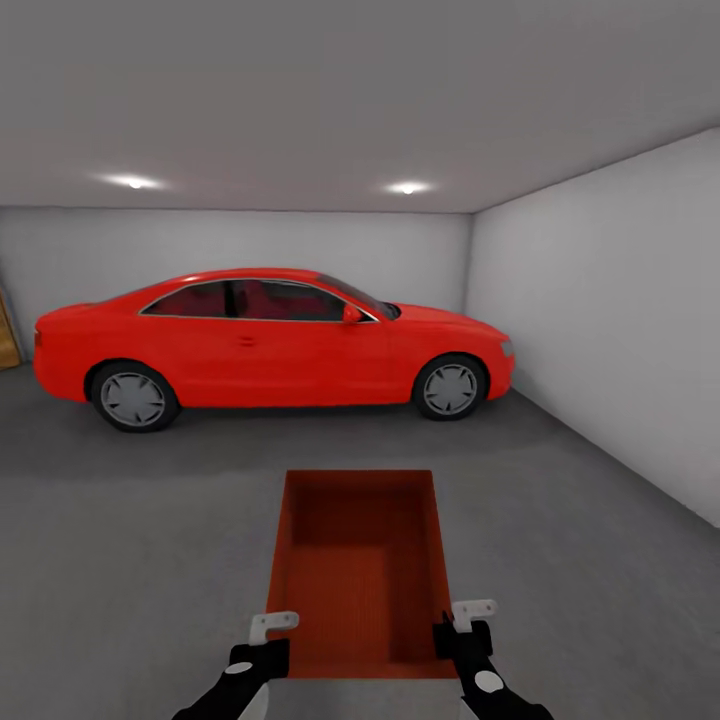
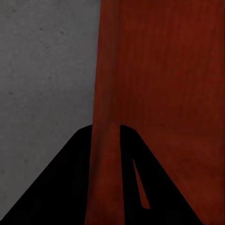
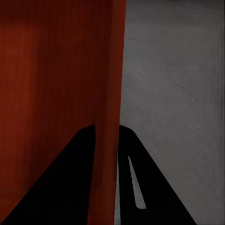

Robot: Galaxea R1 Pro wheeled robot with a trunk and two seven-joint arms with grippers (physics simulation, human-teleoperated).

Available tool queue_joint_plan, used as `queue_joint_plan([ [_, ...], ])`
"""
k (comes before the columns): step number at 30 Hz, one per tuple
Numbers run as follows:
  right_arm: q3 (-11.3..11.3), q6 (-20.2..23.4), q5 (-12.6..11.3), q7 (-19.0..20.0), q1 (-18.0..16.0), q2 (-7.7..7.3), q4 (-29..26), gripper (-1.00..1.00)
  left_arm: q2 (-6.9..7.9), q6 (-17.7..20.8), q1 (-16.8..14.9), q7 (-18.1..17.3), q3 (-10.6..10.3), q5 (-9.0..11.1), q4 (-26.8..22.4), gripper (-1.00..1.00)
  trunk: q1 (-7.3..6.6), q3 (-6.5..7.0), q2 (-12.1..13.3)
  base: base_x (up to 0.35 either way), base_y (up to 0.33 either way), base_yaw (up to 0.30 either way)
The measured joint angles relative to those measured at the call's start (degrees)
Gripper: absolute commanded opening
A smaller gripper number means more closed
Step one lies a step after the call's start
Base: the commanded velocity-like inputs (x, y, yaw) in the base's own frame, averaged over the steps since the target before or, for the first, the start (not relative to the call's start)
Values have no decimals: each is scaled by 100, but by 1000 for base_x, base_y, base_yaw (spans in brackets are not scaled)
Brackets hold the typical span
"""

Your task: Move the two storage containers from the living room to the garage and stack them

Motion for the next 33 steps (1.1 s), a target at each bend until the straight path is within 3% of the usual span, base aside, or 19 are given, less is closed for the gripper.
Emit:
queue_joint_plan([
  [23, 21, -11, -31, 11, 0, -13, 4, -100, -14, -6, -3, 22, -3, -6, 4, -100, 0, 0, 0, 322, 1, -284],
  [33, 4, -9, -21, 30, 0, -22, 3, -100, -25, -4, -2, 43, -7, -3, 2, -100, 0, 0, 0, 318, 131, -284],
])
